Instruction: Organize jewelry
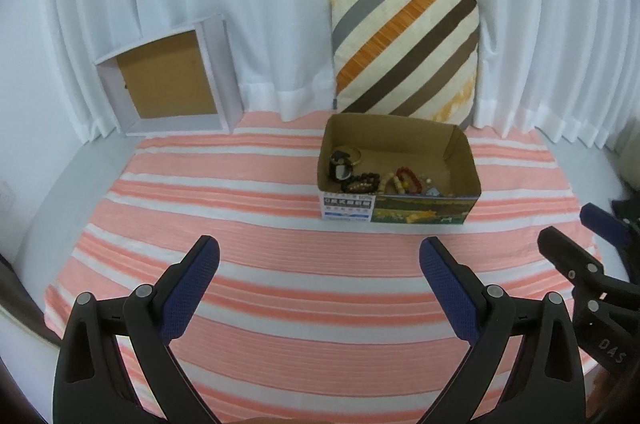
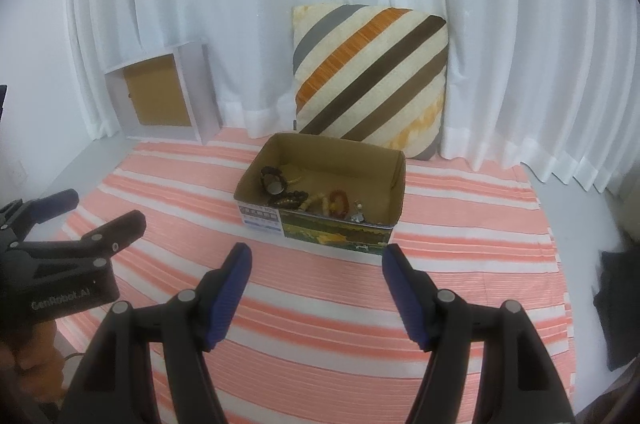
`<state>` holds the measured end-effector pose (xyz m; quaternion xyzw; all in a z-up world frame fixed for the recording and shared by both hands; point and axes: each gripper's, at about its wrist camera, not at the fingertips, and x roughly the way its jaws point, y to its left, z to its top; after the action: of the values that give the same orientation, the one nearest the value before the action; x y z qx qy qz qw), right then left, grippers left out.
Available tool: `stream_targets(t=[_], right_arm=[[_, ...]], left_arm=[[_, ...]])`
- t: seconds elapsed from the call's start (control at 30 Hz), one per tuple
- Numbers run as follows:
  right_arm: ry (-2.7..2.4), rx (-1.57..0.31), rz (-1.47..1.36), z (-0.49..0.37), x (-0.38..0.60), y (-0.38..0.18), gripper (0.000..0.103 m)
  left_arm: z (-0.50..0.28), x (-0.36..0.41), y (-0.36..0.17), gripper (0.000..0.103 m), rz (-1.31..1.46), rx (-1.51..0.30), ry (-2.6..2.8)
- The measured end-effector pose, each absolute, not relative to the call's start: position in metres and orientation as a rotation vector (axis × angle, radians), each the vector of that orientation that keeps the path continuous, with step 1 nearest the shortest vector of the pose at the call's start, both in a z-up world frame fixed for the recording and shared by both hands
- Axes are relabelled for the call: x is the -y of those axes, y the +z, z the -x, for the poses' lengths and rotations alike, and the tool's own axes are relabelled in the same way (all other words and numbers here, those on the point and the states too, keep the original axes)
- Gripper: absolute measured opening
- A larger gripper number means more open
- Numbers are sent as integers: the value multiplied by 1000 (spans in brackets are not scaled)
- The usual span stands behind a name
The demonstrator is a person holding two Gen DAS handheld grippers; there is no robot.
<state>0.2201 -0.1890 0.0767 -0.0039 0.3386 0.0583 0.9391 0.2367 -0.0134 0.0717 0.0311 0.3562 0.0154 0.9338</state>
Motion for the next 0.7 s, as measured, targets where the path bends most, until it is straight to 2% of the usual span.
stream_targets(t=[0.7], right_arm=[[121, -688, 15, -223, 189, 78, 69]], left_arm=[[-238, 15, 72, 100, -71, -723, 35]])
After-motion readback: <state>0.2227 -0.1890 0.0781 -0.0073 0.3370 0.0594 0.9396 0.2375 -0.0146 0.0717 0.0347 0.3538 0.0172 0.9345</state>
